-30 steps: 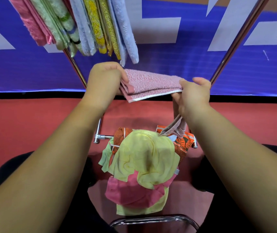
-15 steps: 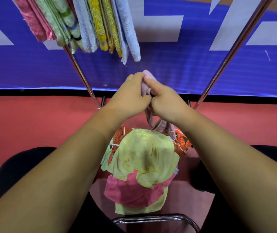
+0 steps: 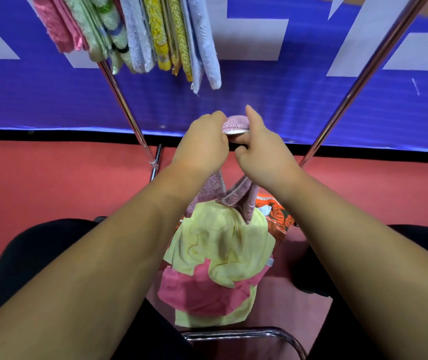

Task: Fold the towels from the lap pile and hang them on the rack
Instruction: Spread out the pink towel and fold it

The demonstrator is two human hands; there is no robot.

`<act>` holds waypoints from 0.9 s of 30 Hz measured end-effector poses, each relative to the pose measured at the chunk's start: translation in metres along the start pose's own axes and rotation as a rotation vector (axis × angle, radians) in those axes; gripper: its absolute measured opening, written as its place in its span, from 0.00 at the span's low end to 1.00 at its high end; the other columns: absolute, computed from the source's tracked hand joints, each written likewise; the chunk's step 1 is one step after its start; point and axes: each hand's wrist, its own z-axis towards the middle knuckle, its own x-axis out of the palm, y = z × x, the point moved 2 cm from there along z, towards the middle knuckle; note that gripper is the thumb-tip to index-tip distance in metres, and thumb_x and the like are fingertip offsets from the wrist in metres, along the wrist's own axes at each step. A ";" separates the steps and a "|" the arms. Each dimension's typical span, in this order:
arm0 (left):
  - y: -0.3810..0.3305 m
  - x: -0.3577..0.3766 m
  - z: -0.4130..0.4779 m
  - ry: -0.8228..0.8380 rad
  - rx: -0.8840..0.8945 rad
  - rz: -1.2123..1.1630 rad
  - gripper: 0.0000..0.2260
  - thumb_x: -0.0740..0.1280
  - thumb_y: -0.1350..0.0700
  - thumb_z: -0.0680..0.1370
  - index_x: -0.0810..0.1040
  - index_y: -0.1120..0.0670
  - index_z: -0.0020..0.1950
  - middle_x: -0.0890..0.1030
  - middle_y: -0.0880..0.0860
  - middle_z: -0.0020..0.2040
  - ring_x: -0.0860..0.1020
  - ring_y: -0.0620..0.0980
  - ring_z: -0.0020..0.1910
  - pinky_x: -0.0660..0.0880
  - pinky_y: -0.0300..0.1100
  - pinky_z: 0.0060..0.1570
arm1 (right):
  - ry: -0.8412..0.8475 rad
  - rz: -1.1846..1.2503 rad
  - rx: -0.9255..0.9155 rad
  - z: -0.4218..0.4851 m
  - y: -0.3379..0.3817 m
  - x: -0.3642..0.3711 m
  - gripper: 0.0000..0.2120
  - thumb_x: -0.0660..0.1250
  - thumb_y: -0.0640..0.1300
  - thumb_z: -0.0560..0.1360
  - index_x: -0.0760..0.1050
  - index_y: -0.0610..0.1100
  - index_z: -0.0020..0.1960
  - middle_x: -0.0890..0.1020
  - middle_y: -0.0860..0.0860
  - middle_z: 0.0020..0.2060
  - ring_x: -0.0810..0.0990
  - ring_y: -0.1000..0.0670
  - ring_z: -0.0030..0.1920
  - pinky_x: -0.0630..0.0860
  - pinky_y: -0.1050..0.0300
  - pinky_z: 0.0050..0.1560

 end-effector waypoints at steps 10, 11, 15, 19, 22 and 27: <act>-0.023 -0.033 -0.009 -0.072 0.140 -0.114 0.22 0.63 0.45 0.73 0.78 0.37 0.67 0.82 0.42 0.61 0.79 0.48 0.63 0.78 0.54 0.60 | -0.131 -0.154 0.248 0.013 -0.038 -0.008 0.06 0.65 0.49 0.73 0.80 0.51 0.47 0.82 0.47 0.45 0.80 0.42 0.48 0.78 0.48 0.46; -0.022 -0.036 -0.008 -0.094 0.116 -0.128 0.22 0.65 0.46 0.72 0.79 0.37 0.67 0.82 0.41 0.61 0.79 0.47 0.63 0.79 0.53 0.60 | -0.132 -0.168 0.255 0.014 -0.038 -0.008 0.06 0.64 0.50 0.73 0.79 0.51 0.46 0.80 0.45 0.47 0.79 0.40 0.48 0.77 0.48 0.46; -0.018 -0.048 -0.007 -0.176 0.034 -0.065 0.16 0.67 0.46 0.77 0.80 0.34 0.64 0.85 0.41 0.57 0.81 0.50 0.59 0.80 0.53 0.54 | -0.185 -0.128 0.229 0.018 -0.033 -0.014 0.06 0.64 0.47 0.77 0.74 0.49 0.42 0.78 0.43 0.46 0.77 0.39 0.47 0.68 0.51 0.44; -0.011 -0.060 -0.010 -0.265 -0.005 0.029 0.12 0.63 0.46 0.79 0.83 0.37 0.59 0.83 0.48 0.48 0.80 0.57 0.50 0.79 0.54 0.45 | -0.300 -0.024 0.170 0.016 -0.017 -0.025 0.07 0.62 0.45 0.79 0.73 0.43 0.44 0.78 0.48 0.37 0.74 0.48 0.36 0.65 0.51 0.35; -0.010 -0.071 -0.016 -0.297 -0.008 -0.013 0.12 0.62 0.48 0.79 0.85 0.42 0.54 0.79 0.51 0.45 0.78 0.57 0.46 0.78 0.53 0.45 | -0.347 -0.009 0.086 0.010 -0.003 -0.032 0.06 0.61 0.42 0.79 0.75 0.42 0.49 0.79 0.46 0.38 0.76 0.42 0.40 0.66 0.50 0.38; -0.021 -0.091 -0.040 -0.356 -0.066 -0.109 0.14 0.63 0.47 0.76 0.83 0.43 0.59 0.86 0.47 0.50 0.82 0.55 0.53 0.80 0.53 0.50 | -0.352 0.059 -0.016 -0.006 0.021 -0.038 0.14 0.63 0.43 0.79 0.79 0.54 0.61 0.86 0.48 0.47 0.82 0.45 0.49 0.75 0.51 0.46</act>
